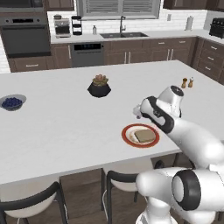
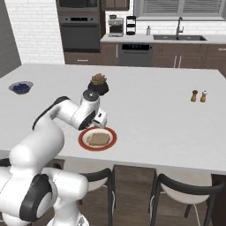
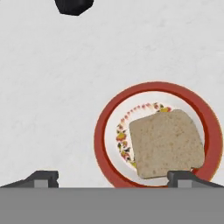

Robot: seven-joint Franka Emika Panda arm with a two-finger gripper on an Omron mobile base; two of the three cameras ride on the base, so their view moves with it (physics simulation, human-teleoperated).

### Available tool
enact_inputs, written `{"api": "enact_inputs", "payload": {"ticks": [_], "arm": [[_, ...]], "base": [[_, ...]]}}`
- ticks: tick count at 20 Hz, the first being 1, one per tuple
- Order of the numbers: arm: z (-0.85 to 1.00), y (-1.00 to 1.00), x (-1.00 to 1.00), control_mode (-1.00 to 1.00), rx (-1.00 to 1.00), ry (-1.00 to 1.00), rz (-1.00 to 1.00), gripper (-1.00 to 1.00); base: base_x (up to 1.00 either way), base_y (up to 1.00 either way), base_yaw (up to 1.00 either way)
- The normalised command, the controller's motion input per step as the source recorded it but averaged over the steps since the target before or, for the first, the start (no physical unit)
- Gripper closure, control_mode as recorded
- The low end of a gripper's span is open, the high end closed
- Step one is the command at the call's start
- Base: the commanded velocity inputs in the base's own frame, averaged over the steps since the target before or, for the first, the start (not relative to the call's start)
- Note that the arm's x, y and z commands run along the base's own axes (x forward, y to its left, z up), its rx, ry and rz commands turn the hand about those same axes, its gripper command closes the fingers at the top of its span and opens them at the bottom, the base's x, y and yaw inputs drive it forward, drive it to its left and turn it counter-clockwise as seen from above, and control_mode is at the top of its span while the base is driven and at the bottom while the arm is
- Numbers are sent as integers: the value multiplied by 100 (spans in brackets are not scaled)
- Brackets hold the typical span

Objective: Start the toaster. Once the lever pops up, take the bread to the plate on the dining counter.

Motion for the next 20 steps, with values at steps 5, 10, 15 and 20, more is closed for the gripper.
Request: {"api": "enact_inputs", "payload": {"ticks": [5,10,15,20], "arm": [[57,53,-57,-100,-16,0,0,-100],[63,23,-86,-100,-12,0,0,-100],[59,5,-100,-100,-10,0,0,-100],[61,0,-91,-100,-9,0,0,-100]], "base": [[0,0,0],[0,0,0],[0,0,0],[0,0,0]]}}
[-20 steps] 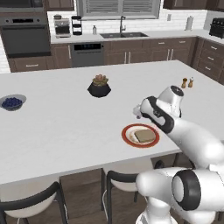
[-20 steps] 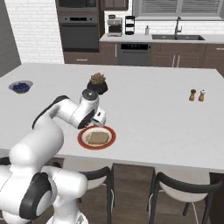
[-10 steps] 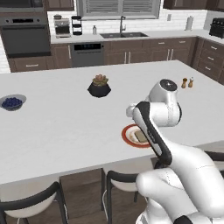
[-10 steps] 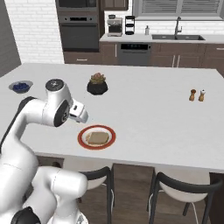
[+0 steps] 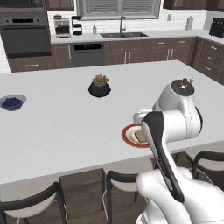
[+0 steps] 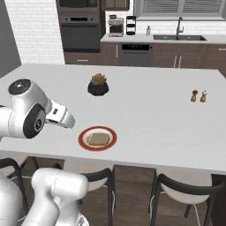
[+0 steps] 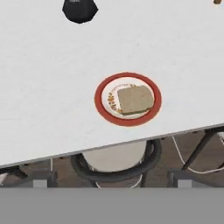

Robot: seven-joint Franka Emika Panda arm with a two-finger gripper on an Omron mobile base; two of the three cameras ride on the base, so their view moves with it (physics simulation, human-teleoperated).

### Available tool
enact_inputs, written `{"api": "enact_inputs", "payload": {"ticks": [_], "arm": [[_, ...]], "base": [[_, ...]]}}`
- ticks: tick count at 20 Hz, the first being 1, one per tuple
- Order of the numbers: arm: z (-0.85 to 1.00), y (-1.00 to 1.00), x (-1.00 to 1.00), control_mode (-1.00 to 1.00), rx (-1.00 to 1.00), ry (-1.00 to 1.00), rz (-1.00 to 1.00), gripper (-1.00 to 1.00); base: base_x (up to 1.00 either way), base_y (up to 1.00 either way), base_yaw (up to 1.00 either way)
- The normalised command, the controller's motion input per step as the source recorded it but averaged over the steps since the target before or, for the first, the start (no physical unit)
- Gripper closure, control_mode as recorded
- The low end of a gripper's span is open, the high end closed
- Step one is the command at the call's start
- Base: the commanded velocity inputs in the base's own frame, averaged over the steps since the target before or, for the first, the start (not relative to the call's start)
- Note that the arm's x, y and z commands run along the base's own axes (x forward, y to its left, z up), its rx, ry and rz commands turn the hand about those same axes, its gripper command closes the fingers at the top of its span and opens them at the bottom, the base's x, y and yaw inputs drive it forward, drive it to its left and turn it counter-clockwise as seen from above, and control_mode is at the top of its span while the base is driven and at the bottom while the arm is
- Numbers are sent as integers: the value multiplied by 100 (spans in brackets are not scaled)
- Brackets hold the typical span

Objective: Start the toaster. Once the lever pops up, take the bread to the plate on the dining counter.

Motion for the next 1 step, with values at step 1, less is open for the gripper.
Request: {"api": "enact_inputs", "payload": {"ticks": [1], "arm": [[60,0,-76,-100,-8,0,0,-100]], "base": [[0,0,0]]}}
